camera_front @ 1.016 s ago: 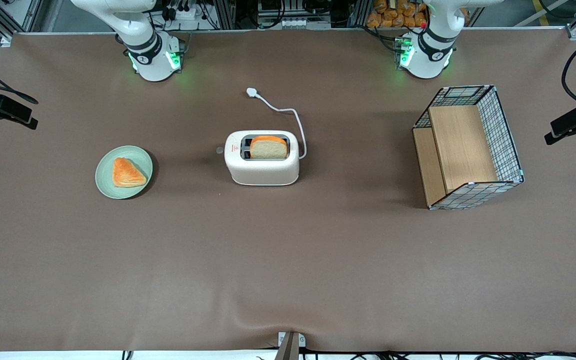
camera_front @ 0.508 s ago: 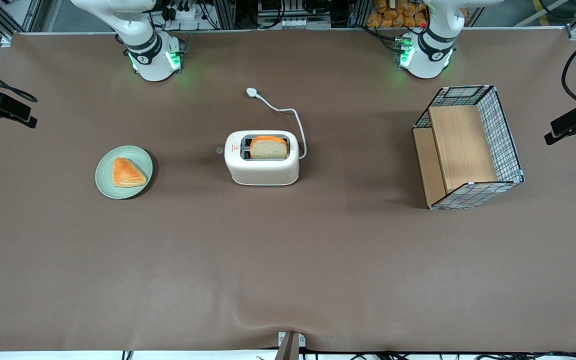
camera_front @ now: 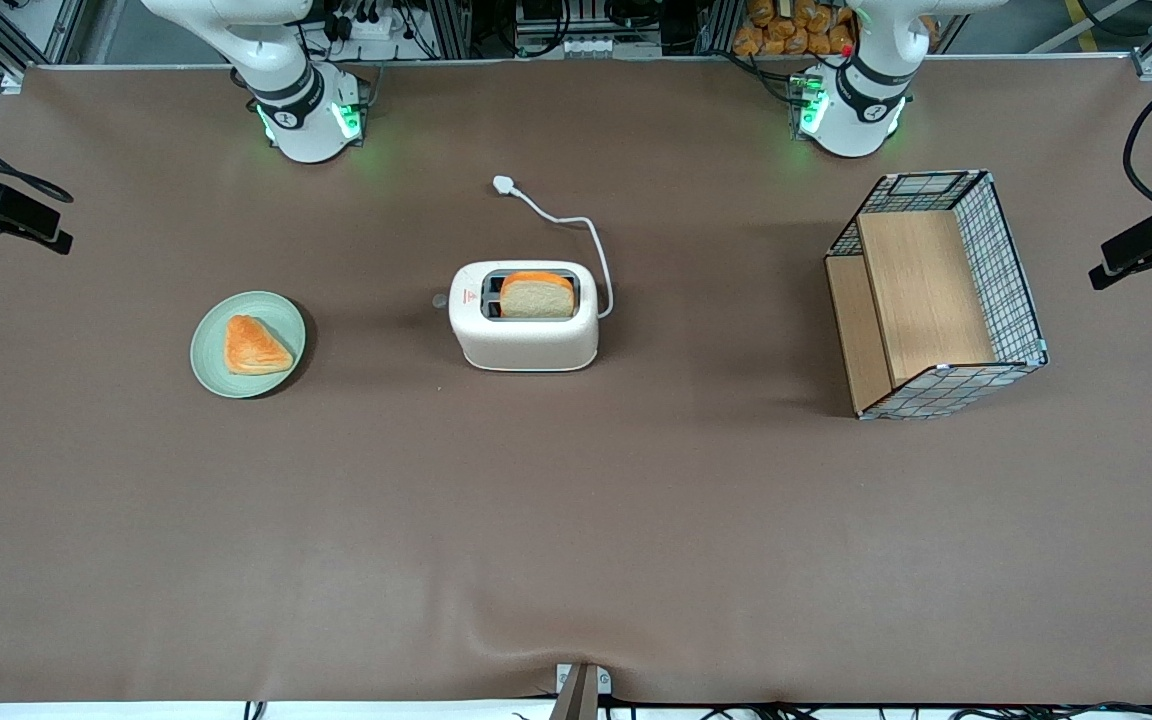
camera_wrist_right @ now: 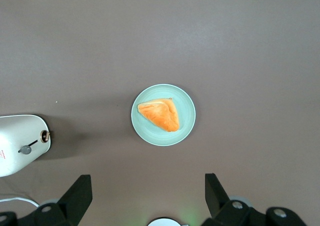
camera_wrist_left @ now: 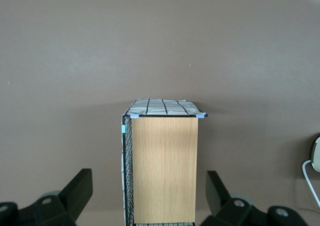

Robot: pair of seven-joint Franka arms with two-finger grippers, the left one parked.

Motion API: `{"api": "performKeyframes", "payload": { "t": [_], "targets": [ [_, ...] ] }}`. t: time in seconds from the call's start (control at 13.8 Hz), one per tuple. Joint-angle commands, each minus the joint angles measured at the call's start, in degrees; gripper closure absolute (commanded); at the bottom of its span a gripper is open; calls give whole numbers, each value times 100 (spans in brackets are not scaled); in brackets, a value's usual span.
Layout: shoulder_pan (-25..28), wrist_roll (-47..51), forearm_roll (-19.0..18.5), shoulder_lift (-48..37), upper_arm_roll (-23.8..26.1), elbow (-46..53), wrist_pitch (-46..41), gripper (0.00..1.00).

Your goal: Press toaster button with right arm

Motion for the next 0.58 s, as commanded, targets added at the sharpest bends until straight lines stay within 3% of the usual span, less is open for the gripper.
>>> {"api": "performKeyframes", "payload": {
  "t": [0.0, 0.51],
  "targets": [
    [-25, -76, -107, 68, 7, 158, -119, 0],
    [-16, -76, -115, 68, 7, 193, -119, 0]
  ]
}}
